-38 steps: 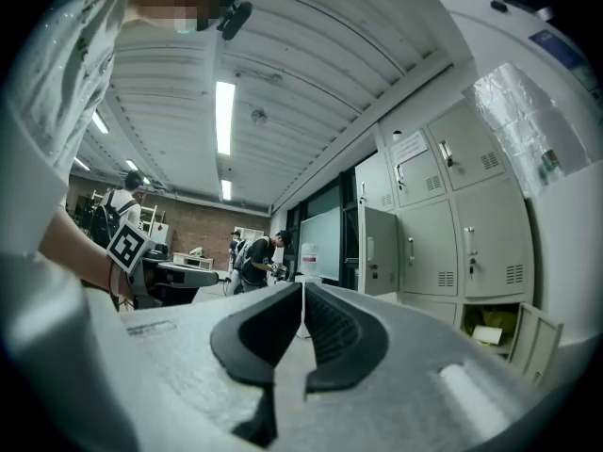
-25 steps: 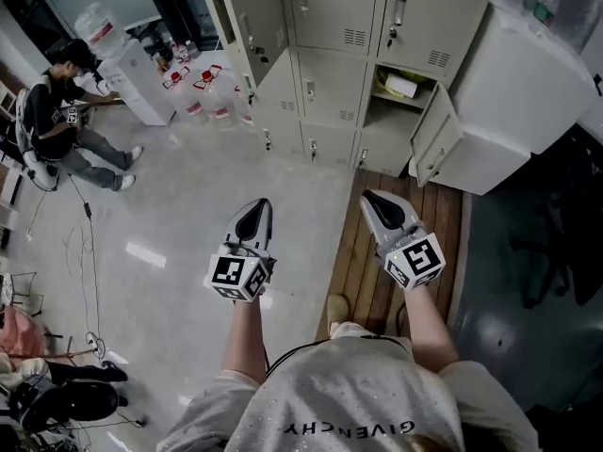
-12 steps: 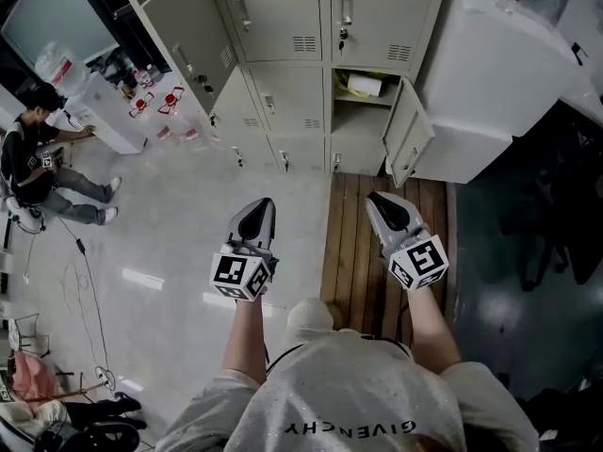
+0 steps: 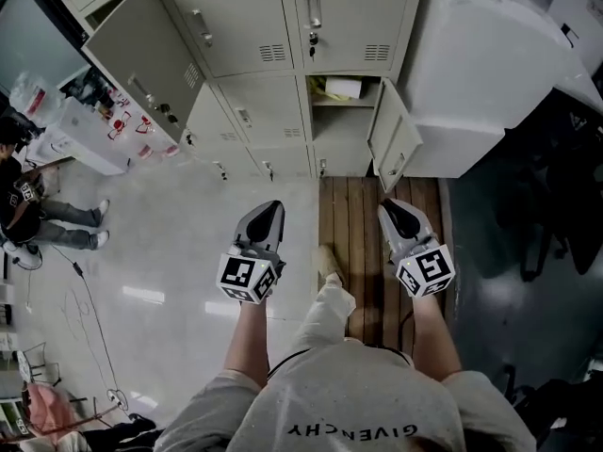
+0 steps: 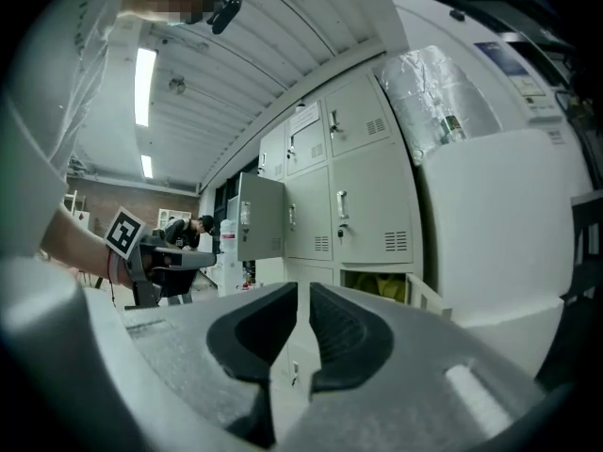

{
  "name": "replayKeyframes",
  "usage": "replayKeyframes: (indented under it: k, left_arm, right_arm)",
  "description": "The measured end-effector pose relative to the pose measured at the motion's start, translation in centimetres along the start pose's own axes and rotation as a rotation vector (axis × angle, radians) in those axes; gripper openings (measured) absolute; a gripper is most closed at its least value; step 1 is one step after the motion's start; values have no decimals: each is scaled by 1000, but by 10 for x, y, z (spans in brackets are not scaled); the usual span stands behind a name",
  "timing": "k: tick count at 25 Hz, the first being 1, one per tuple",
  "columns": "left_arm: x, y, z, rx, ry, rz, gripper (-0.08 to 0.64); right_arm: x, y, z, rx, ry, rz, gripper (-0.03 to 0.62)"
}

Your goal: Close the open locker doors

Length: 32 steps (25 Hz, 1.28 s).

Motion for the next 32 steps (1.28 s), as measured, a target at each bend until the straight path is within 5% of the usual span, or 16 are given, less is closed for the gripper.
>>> replayKeyframes:
  k: [17,32]
  left_arm:
    - [146,-30,59,-51,-114,94,-3]
    - [185,-54,104,-89,-186,109,-3]
  right_arm:
    - [35,123,66,116,-116,236,51]
    - [57,221,101,182,-95,438,121]
Point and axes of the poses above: the fingertips, and each gripper's own axes: x forward along the fingers, y to its right, z out of its underside, the point moved 8 cm from there along -x, backward along the fingers, and after that the axes turned 8 degrees about -z, right-handed, at the moved point
